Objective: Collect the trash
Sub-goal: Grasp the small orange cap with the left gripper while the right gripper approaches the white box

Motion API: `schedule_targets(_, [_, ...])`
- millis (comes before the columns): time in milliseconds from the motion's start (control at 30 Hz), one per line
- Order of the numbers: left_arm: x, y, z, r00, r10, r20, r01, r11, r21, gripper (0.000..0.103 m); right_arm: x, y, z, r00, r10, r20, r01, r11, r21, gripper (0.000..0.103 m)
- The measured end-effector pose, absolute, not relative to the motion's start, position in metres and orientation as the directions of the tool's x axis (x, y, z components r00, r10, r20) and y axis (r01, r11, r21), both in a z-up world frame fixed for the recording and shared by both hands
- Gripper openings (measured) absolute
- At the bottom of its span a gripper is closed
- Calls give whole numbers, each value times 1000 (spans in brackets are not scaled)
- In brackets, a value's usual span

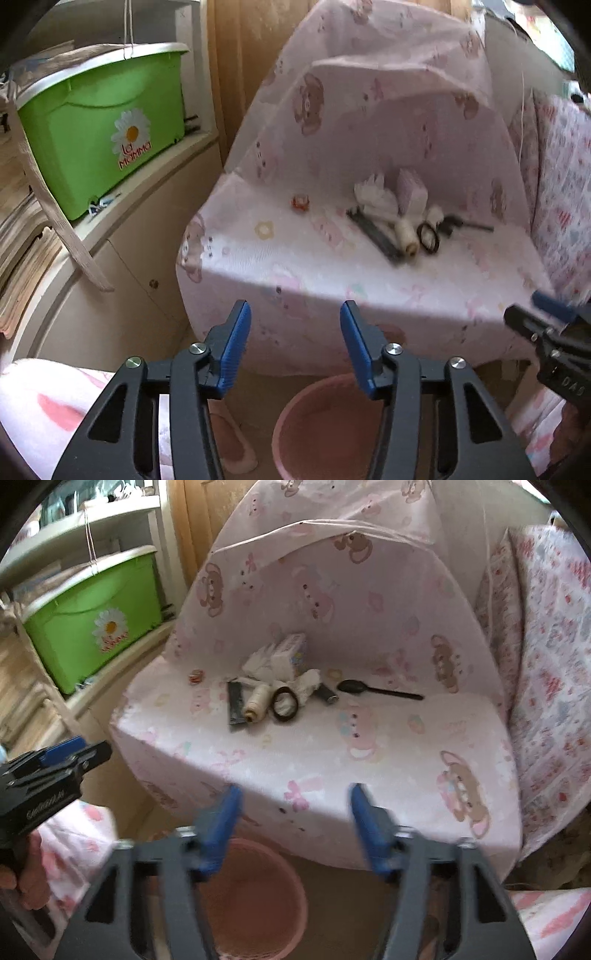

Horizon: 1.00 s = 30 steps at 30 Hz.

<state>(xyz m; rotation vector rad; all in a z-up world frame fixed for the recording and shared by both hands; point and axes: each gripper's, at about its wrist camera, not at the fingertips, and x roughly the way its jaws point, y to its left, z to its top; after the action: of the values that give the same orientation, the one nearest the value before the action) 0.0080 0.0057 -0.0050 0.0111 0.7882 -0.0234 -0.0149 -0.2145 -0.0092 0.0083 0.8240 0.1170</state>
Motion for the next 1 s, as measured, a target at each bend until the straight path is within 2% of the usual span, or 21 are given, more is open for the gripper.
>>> schedule_targets(33, [11,5,0,712,-18,-702,25,1000,0,49,-12,-215,-9,661,119,-741,-109,992,63,36])
schedule_targets(133, [25,-1,18,734,23,-679,22,998,58,50,2,-217,-2,633,157,-758,-114,987,109,24])
schedule_targets(167, [31,-3,25,745,29,-666,26,997,73,55,7,-218,1,632,168,-757,-111,986,126,19])
schedule_targets(200, [38,-4,33,758,35,-651,23,996,81,58,13,-219,7,634,173,-754,-104,985,139,18])
schedule_targets(267, [48,-3,49,800,26,-600,15,998,63,74,24,-222,19,650,182,-737,-95,983,159,17])
schedule_targets(367, [71,1,63,840,32,-542,11,997,75,77,41,-222,35,682,188,-707,-107,982,158,15])
schedule_targets(433, [93,6,62,829,-16,-559,51,998,47,77,52,-221,43,708,166,-686,-109,986,125,15])
schedule_targets(533, [131,14,48,763,-45,-645,75,997,20,76,68,-222,40,727,121,-676,-92,993,80,15])
schedule_targets(600, [155,18,34,698,-48,-714,90,996,21,63,75,-226,33,752,44,-657,-22,999,41,15])
schedule_targets(633, [168,20,26,655,-62,-753,99,995,4,52,77,-229,29,761,24,-649,4,999,42,15])
schedule_targets(733, [196,31,11,567,-122,-815,75,993,-96,48,92,-235,14,712,59,-700,-16,998,67,15])
schedule_targets(800, [211,36,3,523,-154,-838,52,987,-150,43,95,-237,9,700,48,-713,-14,998,53,15])
schedule_targets(833, [218,38,-2,497,-173,-850,40,983,-177,37,97,-236,7,698,38,-715,-18,999,36,17])
schedule_targets(900, [229,48,-14,431,-244,-869,-8,962,-274,24,98,-235,5,696,28,-718,-25,1000,15,28])
schedule_targets(933, [231,54,-19,414,-282,-866,-29,946,-322,21,97,-235,5,700,26,-714,-22,1000,14,36])
schedule_targets(1000, [236,54,-26,409,-270,-872,-36,950,-311,21,97,-235,5,708,27,-706,-19,1000,20,40])
